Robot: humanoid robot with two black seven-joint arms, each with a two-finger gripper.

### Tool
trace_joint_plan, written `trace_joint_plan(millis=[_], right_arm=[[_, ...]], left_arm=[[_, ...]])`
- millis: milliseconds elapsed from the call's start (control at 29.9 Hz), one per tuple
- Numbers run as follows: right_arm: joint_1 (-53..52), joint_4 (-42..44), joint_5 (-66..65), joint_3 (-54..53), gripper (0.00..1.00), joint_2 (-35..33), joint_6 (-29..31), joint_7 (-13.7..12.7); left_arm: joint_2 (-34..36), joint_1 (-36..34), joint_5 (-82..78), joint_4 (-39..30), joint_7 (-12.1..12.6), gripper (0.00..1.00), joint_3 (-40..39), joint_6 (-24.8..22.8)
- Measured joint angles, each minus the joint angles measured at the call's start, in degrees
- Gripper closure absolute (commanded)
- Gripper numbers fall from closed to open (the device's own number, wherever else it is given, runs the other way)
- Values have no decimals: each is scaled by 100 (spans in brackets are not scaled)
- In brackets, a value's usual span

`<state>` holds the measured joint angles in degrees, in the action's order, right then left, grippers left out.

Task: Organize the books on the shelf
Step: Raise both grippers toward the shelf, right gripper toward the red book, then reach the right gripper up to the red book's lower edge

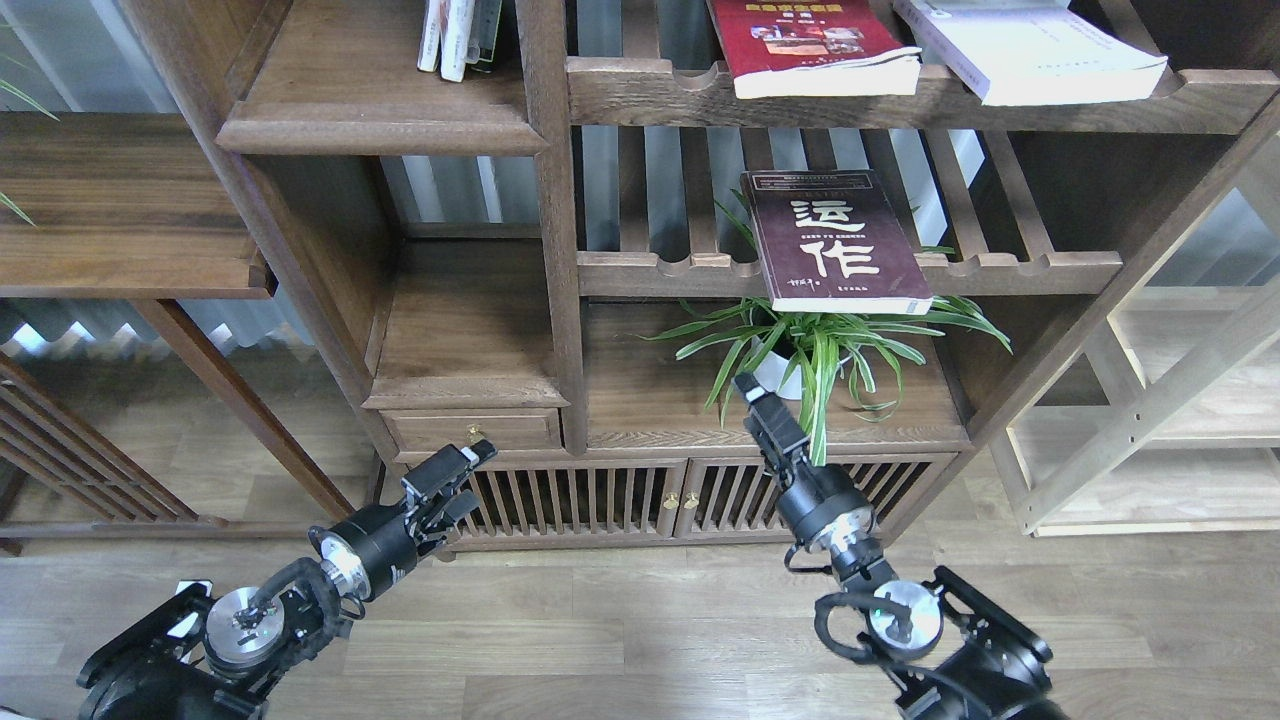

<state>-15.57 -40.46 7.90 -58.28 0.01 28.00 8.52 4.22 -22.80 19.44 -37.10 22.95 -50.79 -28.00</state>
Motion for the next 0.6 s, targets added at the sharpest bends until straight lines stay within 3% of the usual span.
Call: trace_joint_plan(millis=[234,602], right_arm=[[-510,519,224,-8,0,-1,0,10],[-898,569,247,-22,0,-1,0,10]], left_arm=[[38,7,16,1,-2,0,-1,0],[114,5,24,9,-10,0,-1,0]])
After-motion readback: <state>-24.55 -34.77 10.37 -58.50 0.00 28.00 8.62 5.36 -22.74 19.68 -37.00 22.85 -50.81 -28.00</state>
